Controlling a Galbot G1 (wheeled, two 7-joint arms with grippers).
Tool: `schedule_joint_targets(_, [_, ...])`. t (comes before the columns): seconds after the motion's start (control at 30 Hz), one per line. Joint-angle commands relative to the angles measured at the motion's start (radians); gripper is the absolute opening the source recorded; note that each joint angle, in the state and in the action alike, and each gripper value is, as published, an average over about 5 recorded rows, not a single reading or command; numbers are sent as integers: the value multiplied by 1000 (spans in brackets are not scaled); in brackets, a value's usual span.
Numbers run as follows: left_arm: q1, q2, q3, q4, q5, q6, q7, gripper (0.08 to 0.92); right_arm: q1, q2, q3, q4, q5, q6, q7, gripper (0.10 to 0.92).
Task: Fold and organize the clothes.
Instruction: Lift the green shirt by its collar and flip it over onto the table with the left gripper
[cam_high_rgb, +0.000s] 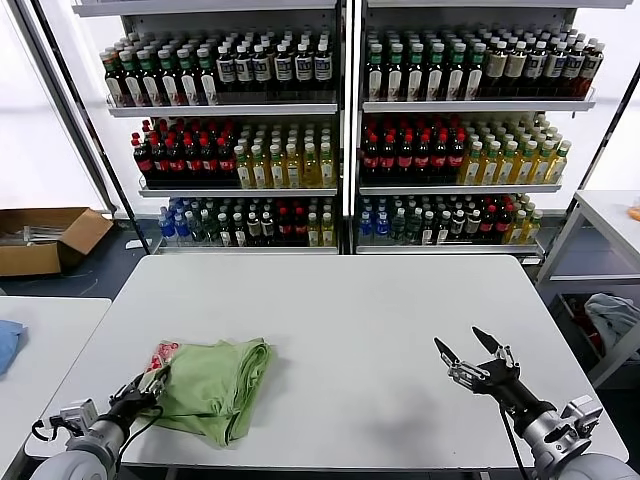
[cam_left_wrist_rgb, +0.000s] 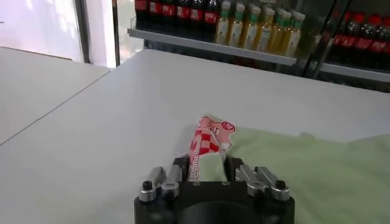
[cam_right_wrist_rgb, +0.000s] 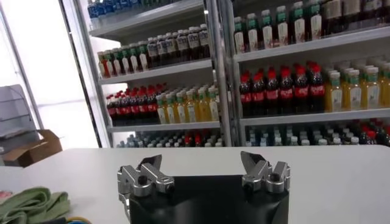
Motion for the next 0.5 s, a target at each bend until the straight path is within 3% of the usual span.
schedule_joint_targets(0.03, [8,-30,17,-33,25,-49,-10,386,14,2,-9,3,0,-2,1,823])
schedule_joint_targets(0.3, [-6,-19,-110,-82,17,-93,-93,152,23,6,-9,-8,3,-1,-1,823])
schedule_joint_targets(0.4, [-21,6,-215,-101,-5,-95,-118,120,33,8,-15,-14,3,-1,0,823])
schedule_joint_targets(0.5, [-5,78,-335,-91,-43,-93,-103,120,44,8,-20,-17,6,-1,0,823])
